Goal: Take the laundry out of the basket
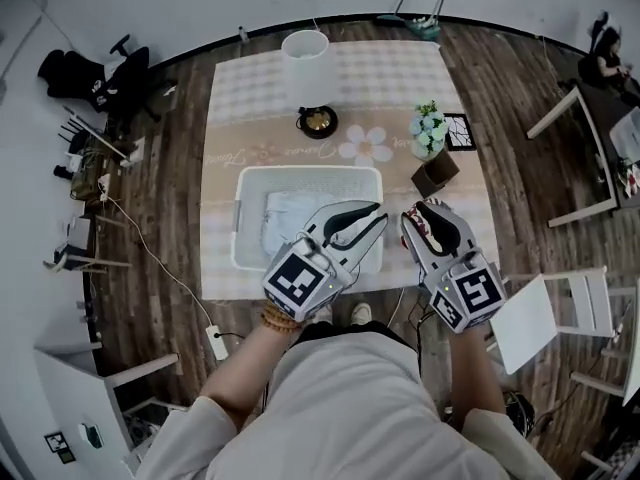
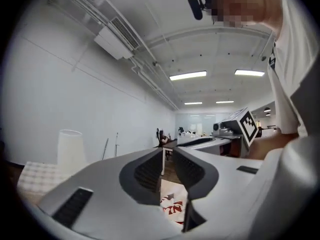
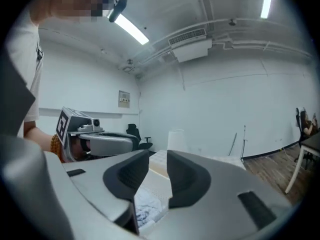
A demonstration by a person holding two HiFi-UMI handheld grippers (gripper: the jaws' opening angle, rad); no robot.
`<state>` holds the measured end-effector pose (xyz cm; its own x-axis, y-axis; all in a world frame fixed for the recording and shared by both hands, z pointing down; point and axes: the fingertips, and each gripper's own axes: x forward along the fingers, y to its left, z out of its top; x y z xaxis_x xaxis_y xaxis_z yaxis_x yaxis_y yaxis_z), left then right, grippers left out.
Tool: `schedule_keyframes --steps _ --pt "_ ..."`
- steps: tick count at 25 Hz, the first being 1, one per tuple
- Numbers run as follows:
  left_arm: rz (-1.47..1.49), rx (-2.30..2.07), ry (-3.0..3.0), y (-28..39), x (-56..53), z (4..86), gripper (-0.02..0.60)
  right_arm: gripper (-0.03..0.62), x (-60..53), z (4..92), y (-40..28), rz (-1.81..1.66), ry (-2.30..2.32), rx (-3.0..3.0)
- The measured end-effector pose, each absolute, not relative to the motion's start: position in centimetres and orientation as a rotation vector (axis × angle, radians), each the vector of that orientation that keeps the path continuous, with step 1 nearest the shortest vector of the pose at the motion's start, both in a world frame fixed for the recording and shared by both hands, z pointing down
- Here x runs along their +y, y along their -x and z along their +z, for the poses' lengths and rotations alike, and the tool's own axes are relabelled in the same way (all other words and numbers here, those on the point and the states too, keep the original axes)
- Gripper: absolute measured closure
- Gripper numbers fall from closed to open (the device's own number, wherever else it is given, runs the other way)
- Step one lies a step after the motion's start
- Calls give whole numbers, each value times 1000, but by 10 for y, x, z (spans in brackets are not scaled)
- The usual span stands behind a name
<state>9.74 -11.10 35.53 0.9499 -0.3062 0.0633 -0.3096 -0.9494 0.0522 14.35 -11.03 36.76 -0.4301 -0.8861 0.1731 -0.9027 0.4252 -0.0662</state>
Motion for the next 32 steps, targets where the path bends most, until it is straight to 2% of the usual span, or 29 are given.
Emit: schedule_keyframes --steps 4,6,8,24,32 --pt "-31 -567 -3027 -61 -91 333 542 508 -98 339 -119 164 -1650 -2607" --pt "-78 -603 -3032 -51 -84 328 555 549 -92 329 -119 100 -1719 -2577" --pt "-106 -631 -3019 -47 -79 328 557 560 -84 325 -119 95 -1761 -2567" --pt "-82 -691 -2991 -37 -83 331 554 560 -79 328 -112 133 -1793 -2546" --pt "-29 -866 -2963 17 -85 333 554 560 -90 330 -54 159 -1643 -2652"
